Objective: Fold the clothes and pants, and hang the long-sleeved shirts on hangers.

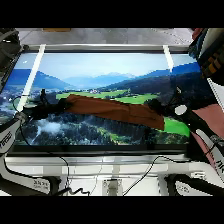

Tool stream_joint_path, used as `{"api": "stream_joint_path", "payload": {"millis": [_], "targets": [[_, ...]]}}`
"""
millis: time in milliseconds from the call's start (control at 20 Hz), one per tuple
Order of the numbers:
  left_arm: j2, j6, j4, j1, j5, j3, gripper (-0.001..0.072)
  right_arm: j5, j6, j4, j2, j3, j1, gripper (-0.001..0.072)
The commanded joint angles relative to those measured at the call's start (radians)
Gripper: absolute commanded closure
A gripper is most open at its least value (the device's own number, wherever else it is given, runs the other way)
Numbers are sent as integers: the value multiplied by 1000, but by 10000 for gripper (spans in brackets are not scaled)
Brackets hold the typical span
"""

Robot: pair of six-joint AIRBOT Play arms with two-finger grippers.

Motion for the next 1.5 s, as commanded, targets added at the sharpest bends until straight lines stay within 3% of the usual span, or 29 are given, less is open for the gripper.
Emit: {"api": "stream_joint_path", "payload": {"millis": [0, 100, 150, 350, 700, 900, 1100, 1450], "targets": [[43, 24, 178, -16, -28, 63, 697, 136, -76, -10, 12, 52, 1, 413], [115, 23, 318, -20, -85, 96, 697, 226, -119, -9, 12, 120, 1, 670], [162, 23, 354, -20, -101, 101, 697, 246, -118, -4, 12, 158, 2, 688], [390, 15, 390, -23, -119, 103, 697, 247, -116, 0, 6, 252, 48, 689], [645, -160, 388, -100, -274, 103, 697, 139, -35, 23, -140, 270, 359, 689], [681, -188, 386, -164, -281, 103, 696, 46, -33, 79, -290, 362, 569, 690], [680, -187, 386, -192, -280, 103, 696, 14, 35, 79, -456, 526, 713, 690], [654, -187, 385, -207, -270, 103, 696, 87, 60, 48, -498, 578, 718, 689]]}}
